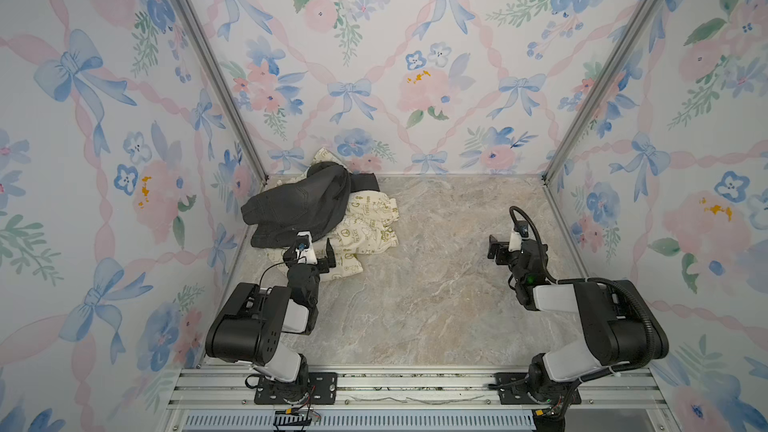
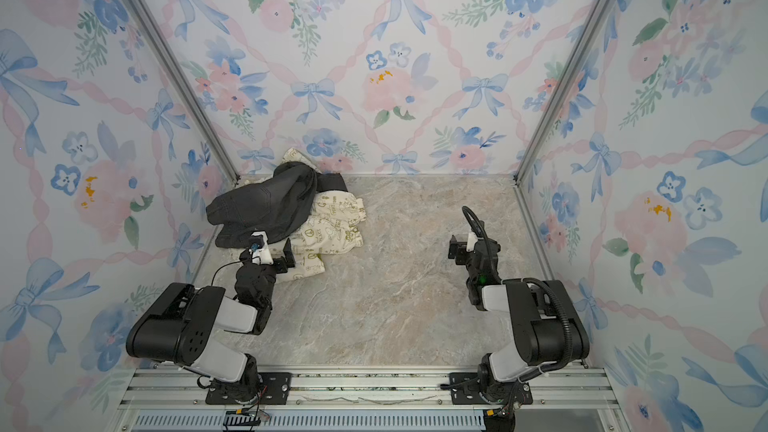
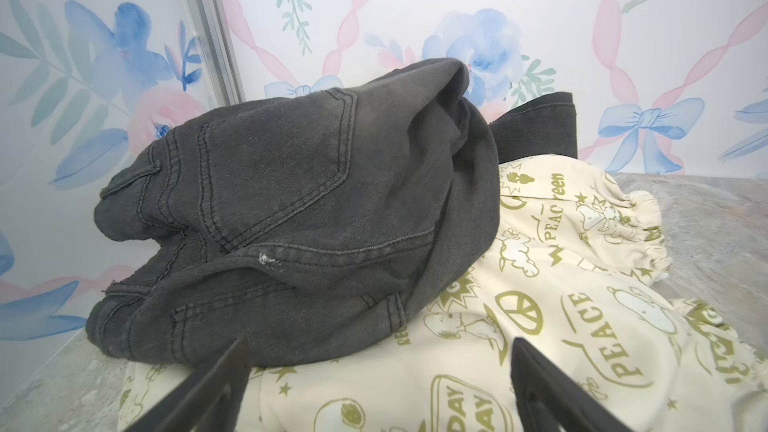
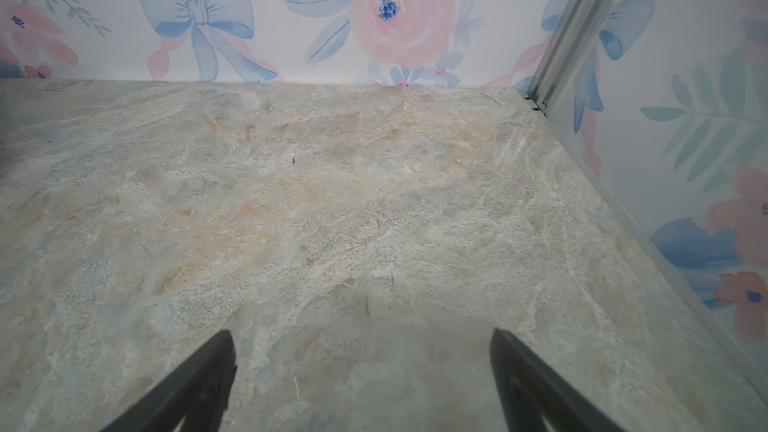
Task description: Pick out a specific cloth from the pile
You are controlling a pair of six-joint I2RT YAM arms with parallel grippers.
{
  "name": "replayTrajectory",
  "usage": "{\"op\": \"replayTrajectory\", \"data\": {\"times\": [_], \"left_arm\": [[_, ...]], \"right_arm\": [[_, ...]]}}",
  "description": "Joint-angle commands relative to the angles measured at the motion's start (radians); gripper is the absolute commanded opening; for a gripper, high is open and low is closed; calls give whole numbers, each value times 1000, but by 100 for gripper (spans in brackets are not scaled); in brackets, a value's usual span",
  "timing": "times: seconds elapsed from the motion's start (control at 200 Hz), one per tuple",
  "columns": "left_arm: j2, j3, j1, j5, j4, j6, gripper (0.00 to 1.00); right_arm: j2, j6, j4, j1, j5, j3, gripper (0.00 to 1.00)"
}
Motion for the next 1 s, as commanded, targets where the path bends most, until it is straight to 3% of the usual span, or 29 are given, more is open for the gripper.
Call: {"op": "replayTrajectory", "data": {"times": [0.0,0.995], "left_arm": [[9,14,2,3,0,16,98],[11,16,2,3,0,16,98]], "right_arm": [[5,-4,8,-10,3,-8,97],[5,3,6,-20,-15,-6,97]]}}
